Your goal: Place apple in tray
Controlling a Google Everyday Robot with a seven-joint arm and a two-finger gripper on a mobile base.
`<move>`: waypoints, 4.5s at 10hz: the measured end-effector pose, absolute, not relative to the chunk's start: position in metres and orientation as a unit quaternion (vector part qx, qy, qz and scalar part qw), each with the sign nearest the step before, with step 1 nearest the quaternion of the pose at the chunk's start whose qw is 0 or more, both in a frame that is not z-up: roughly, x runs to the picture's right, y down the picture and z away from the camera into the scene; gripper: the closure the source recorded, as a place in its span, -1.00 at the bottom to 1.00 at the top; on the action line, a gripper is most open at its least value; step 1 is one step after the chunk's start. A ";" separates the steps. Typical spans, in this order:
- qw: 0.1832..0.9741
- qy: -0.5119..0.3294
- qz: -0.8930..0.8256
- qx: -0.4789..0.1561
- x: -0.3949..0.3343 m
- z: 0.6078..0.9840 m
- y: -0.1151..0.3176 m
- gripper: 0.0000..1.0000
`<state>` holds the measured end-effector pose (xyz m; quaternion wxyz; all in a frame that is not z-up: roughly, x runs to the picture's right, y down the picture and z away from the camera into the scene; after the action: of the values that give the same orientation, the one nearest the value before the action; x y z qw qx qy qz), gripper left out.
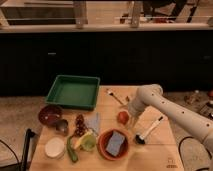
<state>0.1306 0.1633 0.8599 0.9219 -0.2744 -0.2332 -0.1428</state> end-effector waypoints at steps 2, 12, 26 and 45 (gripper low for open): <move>0.920 -0.236 -0.143 -0.278 0.128 0.862 0.164 -0.60; 0.917 -0.247 -0.136 -0.283 0.122 0.869 0.171 0.66; 0.920 -0.223 -0.152 -0.285 0.113 0.814 0.106 1.00; 0.910 -0.244 -0.220 -0.253 0.024 0.810 0.031 1.00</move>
<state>0.0236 0.0305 0.8099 0.9101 -0.2529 -0.2437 -0.2200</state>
